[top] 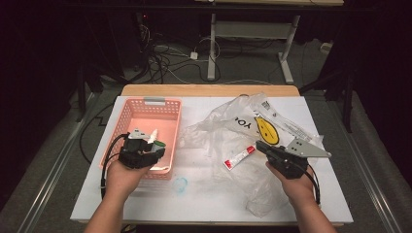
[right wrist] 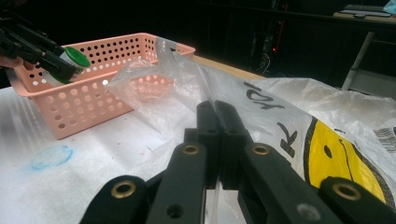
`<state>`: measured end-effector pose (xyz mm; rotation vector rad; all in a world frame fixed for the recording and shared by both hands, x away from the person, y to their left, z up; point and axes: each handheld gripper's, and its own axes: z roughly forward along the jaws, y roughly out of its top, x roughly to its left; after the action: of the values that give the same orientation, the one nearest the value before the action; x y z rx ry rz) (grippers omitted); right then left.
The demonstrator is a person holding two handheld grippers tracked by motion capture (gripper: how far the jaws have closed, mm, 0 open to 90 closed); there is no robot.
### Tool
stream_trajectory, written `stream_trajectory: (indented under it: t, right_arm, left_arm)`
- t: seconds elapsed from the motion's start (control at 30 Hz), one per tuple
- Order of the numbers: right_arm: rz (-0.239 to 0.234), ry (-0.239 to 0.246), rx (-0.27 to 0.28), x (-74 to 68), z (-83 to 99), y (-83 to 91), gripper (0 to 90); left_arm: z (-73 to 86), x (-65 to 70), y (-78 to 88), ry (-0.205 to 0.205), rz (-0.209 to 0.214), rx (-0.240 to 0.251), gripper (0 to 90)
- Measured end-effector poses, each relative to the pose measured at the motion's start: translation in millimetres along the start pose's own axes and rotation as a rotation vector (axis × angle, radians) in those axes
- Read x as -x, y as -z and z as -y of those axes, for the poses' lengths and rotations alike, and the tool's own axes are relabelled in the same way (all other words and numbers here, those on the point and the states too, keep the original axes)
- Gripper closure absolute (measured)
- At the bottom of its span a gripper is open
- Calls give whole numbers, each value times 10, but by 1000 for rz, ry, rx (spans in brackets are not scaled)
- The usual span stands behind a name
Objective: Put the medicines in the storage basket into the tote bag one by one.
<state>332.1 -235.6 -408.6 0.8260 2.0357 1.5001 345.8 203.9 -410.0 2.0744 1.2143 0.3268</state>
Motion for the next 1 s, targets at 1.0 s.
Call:
stream_trajectory:
  t: [1.0]
  right_arm:
    - [0,4,11,-6,-28,0,900]
  left_arm:
    - [-73,174,155,1,98,134,538]
